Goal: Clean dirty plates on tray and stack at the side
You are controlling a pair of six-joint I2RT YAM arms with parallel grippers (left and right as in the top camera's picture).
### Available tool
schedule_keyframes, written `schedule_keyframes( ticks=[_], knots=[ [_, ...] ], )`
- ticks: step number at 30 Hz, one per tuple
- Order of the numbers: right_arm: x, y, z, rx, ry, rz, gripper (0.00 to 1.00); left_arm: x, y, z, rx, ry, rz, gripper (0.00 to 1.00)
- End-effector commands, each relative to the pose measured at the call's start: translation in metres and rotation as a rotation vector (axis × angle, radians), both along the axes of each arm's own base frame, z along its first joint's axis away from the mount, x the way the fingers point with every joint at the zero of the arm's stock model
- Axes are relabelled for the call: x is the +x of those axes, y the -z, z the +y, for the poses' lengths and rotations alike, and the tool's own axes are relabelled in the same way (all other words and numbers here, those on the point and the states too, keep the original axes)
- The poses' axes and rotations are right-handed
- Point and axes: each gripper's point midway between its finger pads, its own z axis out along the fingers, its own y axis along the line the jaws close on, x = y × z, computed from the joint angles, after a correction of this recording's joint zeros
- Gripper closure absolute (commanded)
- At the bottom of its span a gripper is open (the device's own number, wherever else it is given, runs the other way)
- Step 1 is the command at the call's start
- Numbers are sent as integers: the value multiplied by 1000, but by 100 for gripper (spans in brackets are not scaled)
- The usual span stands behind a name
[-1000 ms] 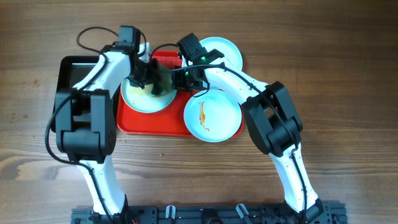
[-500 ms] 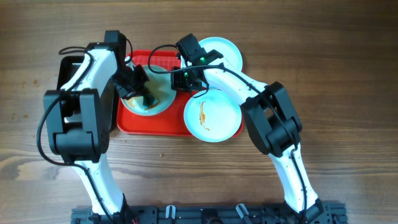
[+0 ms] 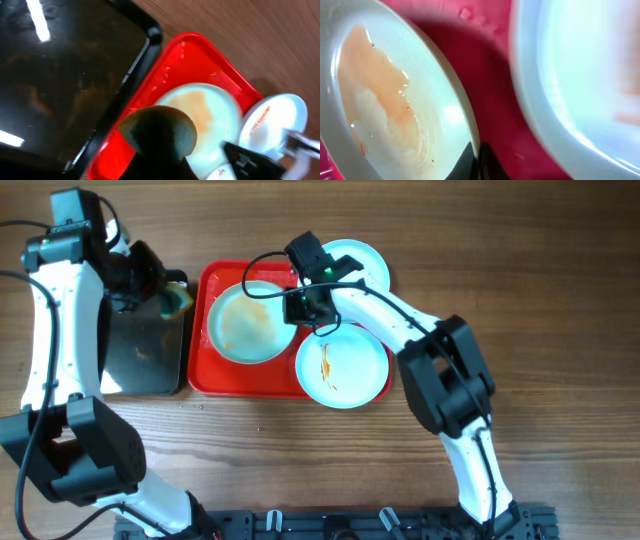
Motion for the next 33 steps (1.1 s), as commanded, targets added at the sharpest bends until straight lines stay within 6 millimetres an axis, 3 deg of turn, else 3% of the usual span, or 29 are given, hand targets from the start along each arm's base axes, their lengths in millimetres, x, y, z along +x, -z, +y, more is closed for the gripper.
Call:
schedule_keyframes(
  ticks=[1, 7, 12, 17, 28, 31, 33],
  knots=[
    [20, -70, -32, -212, 11, -276, 96, -3, 7, 13, 37, -14, 21, 96],
    [9, -104, -57, -607, 32, -502, 96, -5, 10, 12, 35, -13, 29, 96],
    [-4, -139, -50, -824, 57, -712, 96, -9, 21, 11, 30, -12, 48, 96],
    [-17, -165, -36, -913, 80, -854, 96, -11, 29, 10, 27, -12, 60, 96],
    [-33, -228, -35, -1069, 290, -1142, 96, -11, 29, 10, 28, -12, 57, 96],
    [-35, -224, -28, -1030, 275, -1134, 96, -11, 29, 10, 28, -13, 57, 96],
    [-32, -203, -16, -942, 196, -1055, 95, -11, 29, 10, 26, -16, 57, 96]
  ],
)
